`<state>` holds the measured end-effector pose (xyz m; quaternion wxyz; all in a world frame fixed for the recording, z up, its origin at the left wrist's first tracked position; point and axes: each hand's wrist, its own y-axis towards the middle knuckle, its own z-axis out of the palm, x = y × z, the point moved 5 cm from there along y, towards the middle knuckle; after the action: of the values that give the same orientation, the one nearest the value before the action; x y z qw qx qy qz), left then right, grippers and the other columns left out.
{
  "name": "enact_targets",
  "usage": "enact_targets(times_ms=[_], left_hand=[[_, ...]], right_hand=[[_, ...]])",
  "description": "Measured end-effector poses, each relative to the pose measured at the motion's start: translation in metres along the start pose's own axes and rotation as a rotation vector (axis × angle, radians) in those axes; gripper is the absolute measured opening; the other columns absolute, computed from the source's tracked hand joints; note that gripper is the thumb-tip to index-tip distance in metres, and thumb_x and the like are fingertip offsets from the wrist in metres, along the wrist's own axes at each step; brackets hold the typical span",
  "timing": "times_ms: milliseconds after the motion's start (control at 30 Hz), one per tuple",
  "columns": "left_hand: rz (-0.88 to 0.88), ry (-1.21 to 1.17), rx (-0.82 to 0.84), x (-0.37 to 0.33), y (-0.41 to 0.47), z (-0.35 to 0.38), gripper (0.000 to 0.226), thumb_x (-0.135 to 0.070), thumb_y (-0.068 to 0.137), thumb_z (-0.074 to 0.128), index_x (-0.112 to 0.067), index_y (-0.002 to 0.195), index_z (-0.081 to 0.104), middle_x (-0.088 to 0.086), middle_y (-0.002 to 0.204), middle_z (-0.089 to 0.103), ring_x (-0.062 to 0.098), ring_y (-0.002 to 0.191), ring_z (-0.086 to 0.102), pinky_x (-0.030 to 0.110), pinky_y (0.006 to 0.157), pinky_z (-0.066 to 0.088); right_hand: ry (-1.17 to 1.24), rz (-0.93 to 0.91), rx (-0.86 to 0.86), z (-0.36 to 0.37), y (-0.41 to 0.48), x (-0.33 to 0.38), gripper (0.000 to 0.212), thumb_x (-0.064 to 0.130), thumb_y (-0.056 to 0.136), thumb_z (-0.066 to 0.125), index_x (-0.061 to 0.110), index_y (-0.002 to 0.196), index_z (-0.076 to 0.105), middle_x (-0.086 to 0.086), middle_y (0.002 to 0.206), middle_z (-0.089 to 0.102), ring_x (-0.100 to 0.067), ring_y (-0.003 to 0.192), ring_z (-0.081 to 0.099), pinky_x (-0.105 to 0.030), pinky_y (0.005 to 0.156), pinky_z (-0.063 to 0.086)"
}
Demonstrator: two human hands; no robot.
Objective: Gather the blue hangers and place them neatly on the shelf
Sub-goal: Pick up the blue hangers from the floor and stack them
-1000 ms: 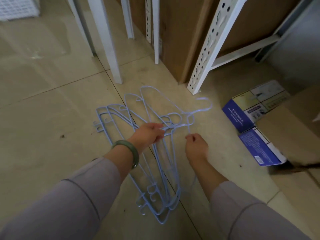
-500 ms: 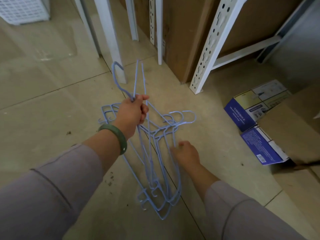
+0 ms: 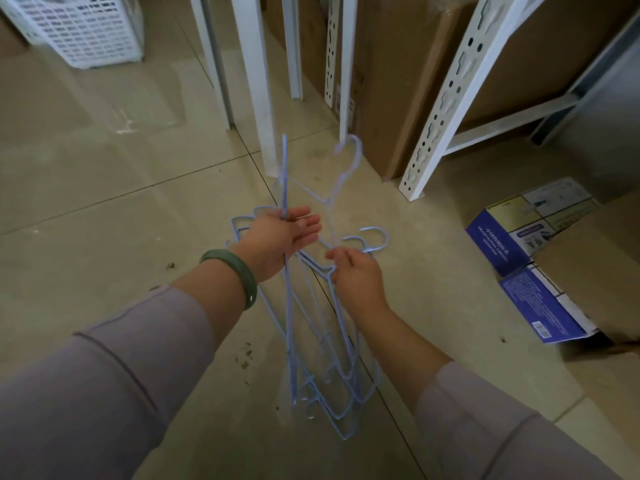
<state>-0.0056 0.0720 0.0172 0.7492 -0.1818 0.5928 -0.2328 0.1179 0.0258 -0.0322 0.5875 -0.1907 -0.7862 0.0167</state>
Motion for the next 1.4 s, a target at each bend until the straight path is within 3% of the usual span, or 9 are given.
enact_targets(times_ms=[300, 433, 533, 667, 833, 1067, 1200, 1300, 1400], left_hand=[[-0.001, -0.192, 0.173, -0.007, -0.011, 0.002, 0.020, -0.001, 0.097, 0.036, -0.005, 0.093, 0.056, 0.006, 0.066, 0.076, 0.011, 0.058, 0.072, 0.026, 0.063, 0.060], [0.034, -0.144, 0.135, -0.008, -0.011, -0.015, 0.020, -0.007, 0.097, 0.038, -0.005, 0.091, 0.057, 0.003, 0.064, 0.076, 0.009, 0.057, 0.072, 0.021, 0.058, 0.060], [0.019, -0.088, 0.117, -0.012, -0.011, -0.027, 0.022, -0.010, 0.098, 0.038, -0.009, 0.094, 0.060, -0.001, 0.066, 0.077, 0.004, 0.055, 0.070, 0.015, 0.049, 0.055], [-0.005, -0.041, 0.092, -0.007, -0.012, -0.033, 0.024, -0.013, 0.099, 0.038, -0.010, 0.093, 0.061, -0.003, 0.065, 0.076, 0.002, 0.055, 0.070, 0.014, 0.043, 0.052], [-0.037, -0.034, 0.083, -0.002, -0.015, -0.032, 0.023, -0.011, 0.099, 0.036, -0.003, 0.103, 0.058, 0.002, 0.070, 0.077, 0.008, 0.060, 0.073, 0.017, 0.048, 0.056], [-0.060, 0.021, -0.008, -0.007, -0.013, -0.034, 0.036, 0.000, 0.098, 0.033, 0.006, 0.132, 0.042, 0.025, 0.125, 0.056, 0.032, 0.094, 0.062, 0.036, 0.076, 0.056], [-0.100, -0.039, 0.030, -0.006, -0.012, -0.034, 0.042, 0.012, 0.089, 0.024, -0.001, 0.122, 0.047, 0.019, 0.114, 0.063, 0.033, 0.103, 0.061, 0.041, 0.074, 0.055], [-0.104, -0.087, 0.017, -0.005, -0.013, -0.035, 0.035, 0.011, 0.085, 0.025, -0.003, 0.100, 0.053, 0.010, 0.074, 0.069, 0.023, 0.072, 0.072, 0.033, 0.061, 0.060], [-0.064, -0.088, -0.062, -0.005, -0.012, -0.042, 0.028, 0.010, 0.091, 0.030, -0.007, 0.085, 0.052, 0.009, 0.075, 0.067, 0.014, 0.054, 0.071, 0.026, 0.055, 0.059]], right_hand=[[-0.084, -0.223, 0.076, 0.022, -0.045, 0.014, 0.029, 0.031, 0.086, 0.040, 0.025, 0.059, 0.052, 0.006, 0.048, 0.050, -0.015, 0.054, 0.049, -0.039, 0.062, 0.046], [-0.487, 0.084, -0.065, -0.017, -0.024, -0.044, 0.026, 0.023, 0.084, 0.052, 0.016, 0.108, 0.061, -0.013, 0.104, 0.067, -0.031, 0.099, 0.062, -0.038, 0.084, 0.049], [-0.703, 0.300, 0.125, -0.026, -0.025, -0.091, 0.048, 0.025, 0.081, 0.060, 0.012, 0.125, 0.047, -0.014, 0.121, 0.060, -0.033, 0.112, 0.057, -0.040, 0.092, 0.049], [-0.768, 0.320, 0.209, -0.022, -0.033, -0.113, 0.039, 0.014, 0.085, 0.051, 0.013, 0.123, 0.048, -0.015, 0.119, 0.064, -0.034, 0.111, 0.059, -0.038, 0.092, 0.049], [-0.375, 0.226, -0.059, -0.028, -0.025, -0.077, 0.026, 0.022, 0.093, 0.045, 0.007, 0.086, 0.065, -0.015, 0.085, 0.068, -0.031, 0.082, 0.062, -0.039, 0.077, 0.049], [-0.105, -0.154, 0.060, 0.011, -0.049, -0.012, 0.036, 0.022, 0.092, 0.045, 0.032, 0.058, 0.048, 0.010, 0.046, 0.040, -0.008, 0.047, 0.040, -0.030, 0.057, 0.037], [-0.138, -0.269, 0.149, 0.027, -0.074, -0.007, 0.031, 0.040, 0.085, 0.035, 0.022, 0.065, 0.049, 0.006, 0.045, 0.037, -0.012, 0.049, 0.040, -0.029, 0.050, 0.034], [-0.178, -0.247, 0.207, 0.030, -0.074, -0.015, 0.041, 0.051, 0.079, 0.026, 0.021, 0.064, 0.049, 0.004, 0.047, 0.040, -0.014, 0.048, 0.041, -0.028, 0.052, 0.036], [-0.352, -0.106, 0.122, 0.013, -0.053, -0.039, 0.038, 0.046, 0.083, 0.034, 0.019, 0.072, 0.058, -0.006, 0.064, 0.062, -0.029, 0.068, 0.061, -0.037, 0.067, 0.050]])
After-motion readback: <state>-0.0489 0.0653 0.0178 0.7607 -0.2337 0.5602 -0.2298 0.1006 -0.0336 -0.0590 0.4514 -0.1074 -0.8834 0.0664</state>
